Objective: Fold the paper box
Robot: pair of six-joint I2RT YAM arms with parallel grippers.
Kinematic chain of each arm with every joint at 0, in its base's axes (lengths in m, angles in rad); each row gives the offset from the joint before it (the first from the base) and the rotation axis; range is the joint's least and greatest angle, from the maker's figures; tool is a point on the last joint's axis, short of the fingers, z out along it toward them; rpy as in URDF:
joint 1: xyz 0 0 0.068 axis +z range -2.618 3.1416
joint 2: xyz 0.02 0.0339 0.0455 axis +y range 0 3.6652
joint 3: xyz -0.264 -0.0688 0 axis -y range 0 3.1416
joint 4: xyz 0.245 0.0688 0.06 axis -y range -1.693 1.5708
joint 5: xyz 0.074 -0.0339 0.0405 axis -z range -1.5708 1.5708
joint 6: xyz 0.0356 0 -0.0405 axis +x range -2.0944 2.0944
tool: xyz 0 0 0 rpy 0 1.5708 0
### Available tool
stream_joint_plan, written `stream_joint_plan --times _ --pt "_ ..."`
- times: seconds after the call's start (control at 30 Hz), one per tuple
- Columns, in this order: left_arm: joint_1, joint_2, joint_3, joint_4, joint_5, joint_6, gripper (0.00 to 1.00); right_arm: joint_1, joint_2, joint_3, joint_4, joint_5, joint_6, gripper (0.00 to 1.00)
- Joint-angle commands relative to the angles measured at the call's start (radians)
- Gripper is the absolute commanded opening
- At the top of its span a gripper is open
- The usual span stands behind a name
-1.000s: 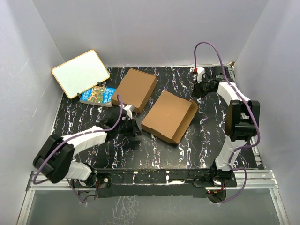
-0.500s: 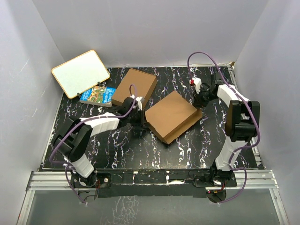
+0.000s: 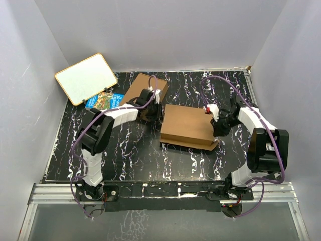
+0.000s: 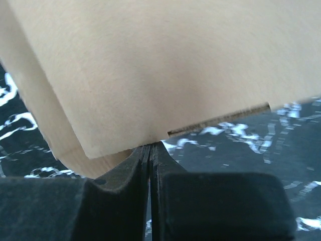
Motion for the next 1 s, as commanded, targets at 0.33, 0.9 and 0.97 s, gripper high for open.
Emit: stream_joint_plan --times 0.33,0.9,0.97 --pt "0.012 0.243 0.370 -0.011 0.217 0.096 0.25 0.031 -0.129 -0.104 -0.185 -0.181 -0.189 0.10" --pt "0.044 0.093 0.401 0.035 0.047 0.102 0.57 0.175 -0.177 -0.125 -0.215 -0.263 -0.246 0.15" --pt "0.053 0.010 0.330 0.070 0.034 0.126 0.62 0.175 -0.174 -0.119 -0.234 -0.274 -0.260 0.16"
